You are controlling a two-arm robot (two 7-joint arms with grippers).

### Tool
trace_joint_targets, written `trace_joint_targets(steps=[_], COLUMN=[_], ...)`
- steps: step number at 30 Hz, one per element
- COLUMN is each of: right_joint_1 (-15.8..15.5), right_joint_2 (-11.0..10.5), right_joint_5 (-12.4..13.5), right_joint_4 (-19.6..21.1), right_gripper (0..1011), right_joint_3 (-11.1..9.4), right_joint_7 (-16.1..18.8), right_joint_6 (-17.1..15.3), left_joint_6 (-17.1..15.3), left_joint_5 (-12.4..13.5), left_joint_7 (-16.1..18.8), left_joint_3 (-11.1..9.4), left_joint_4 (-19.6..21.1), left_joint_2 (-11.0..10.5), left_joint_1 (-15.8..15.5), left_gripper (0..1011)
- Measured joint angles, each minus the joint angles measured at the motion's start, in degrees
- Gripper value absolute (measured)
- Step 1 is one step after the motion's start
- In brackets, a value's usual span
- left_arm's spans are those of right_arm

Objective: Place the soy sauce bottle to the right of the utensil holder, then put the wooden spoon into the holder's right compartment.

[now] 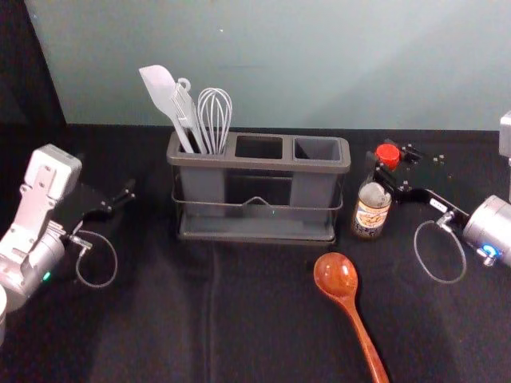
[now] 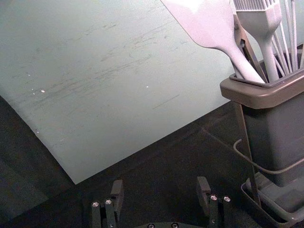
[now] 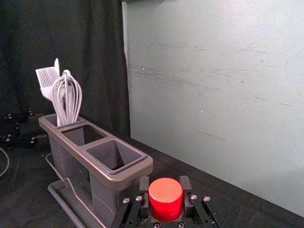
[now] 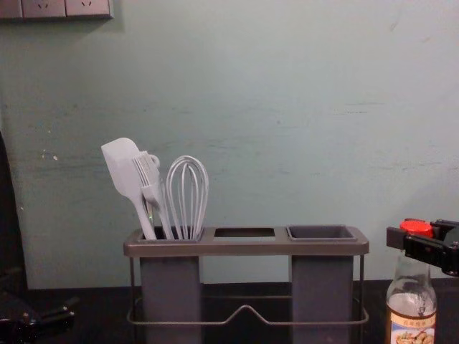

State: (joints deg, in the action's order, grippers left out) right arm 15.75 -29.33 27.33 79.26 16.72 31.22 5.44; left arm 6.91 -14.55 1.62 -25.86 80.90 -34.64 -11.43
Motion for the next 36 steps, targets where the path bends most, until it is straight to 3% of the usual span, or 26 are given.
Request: trace_joint_targets(steps=[3, 7, 19, 29, 36], right_joint_1=[0.0, 0.0, 0.0, -0.1, -3.1], right_joint_2=[0.0, 0.0, -0.1, -0.1, -1.8], right_joint_5=[0.0, 0.0, 0.0, -0.1, -1.6], right_joint_4=[0.0, 0.1, 0.2, 0.3, 6.7], right_gripper=[446, 615, 961, 1004, 1004], right_joint_3=[0.0, 0.0, 0.0, 0.0, -1.6], right_joint_7=[0.0, 0.0, 0.0, -0.1, -3.4], right_joint_6=[0.0, 0.0, 0.0, -0.1, -1.4], left_joint_6=[0.0, 0.0, 0.0, 0.0, 0.0], left_joint_5=[0.0, 0.0, 0.0, 0.0, 0.0], left_joint_7=[0.0, 0.0, 0.0, 0.0, 0.0], left_joint_3=[0.0, 0.0, 0.0, 0.0, 0.0], left_joint_4=[0.0, 0.0, 0.0, 0.0, 0.0], left_joint_2=[0.0, 0.0, 0.0, 0.0, 0.0], left_joint_1=[0.0, 0.0, 0.0, 0.0, 0.0], left_gripper=[1005, 1005, 1005, 1005, 1005])
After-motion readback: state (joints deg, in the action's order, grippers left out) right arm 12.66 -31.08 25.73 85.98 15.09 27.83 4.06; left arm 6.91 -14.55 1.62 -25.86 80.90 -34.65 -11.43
